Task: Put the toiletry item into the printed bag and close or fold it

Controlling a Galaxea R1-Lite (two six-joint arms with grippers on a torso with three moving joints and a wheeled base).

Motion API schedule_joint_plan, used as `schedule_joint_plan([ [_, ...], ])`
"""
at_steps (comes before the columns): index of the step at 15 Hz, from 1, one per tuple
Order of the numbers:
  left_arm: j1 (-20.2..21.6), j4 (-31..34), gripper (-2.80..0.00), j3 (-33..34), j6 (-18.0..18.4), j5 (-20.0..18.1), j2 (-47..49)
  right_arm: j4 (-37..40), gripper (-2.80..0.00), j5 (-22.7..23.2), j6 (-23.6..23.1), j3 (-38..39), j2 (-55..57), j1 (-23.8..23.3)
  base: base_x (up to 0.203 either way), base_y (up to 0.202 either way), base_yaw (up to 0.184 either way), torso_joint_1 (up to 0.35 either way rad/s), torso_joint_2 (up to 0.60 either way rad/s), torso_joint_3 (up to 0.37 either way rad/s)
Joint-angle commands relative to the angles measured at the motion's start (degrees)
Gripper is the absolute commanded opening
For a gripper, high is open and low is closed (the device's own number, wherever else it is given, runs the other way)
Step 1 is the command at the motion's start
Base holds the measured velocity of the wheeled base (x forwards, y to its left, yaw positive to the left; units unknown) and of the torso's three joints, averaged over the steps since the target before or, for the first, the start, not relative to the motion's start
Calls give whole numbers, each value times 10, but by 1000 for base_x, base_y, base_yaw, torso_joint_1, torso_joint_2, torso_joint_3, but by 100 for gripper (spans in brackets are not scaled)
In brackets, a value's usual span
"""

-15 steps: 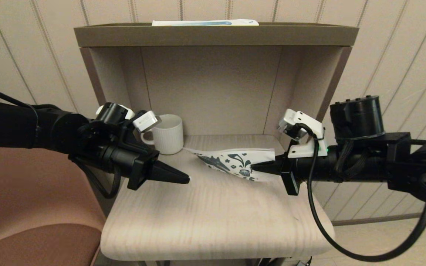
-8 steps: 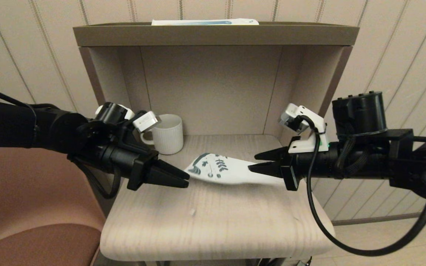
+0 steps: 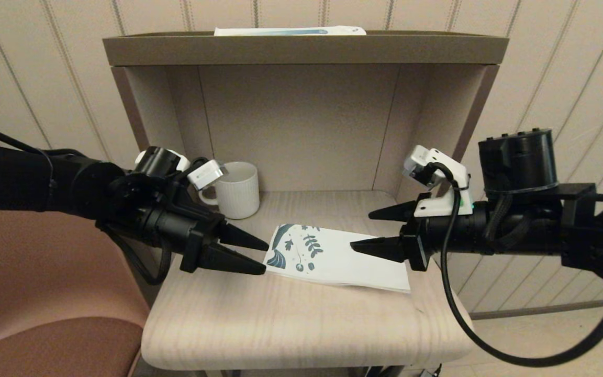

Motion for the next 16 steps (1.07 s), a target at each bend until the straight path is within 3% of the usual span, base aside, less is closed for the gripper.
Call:
schedule_joint_plan([
  [1,0,2,0,-3,3,1,17,-1,0,2,-1,4,-10,-1,0,0,0,0,0,0],
  [4,10,1,0,-13,3,39,43,-1,0,2,-1,4,-10,0,0,0,0,0,0,0],
  [11,35,4,0,27,0,35,-57,4,0,-1,0,37,-93,-1,0,0,0,10,8,-6],
  [16,29,19,0,72,-7,31,-157,10,0,-8,0,45,-111,2,0,0,0,0,0,0],
])
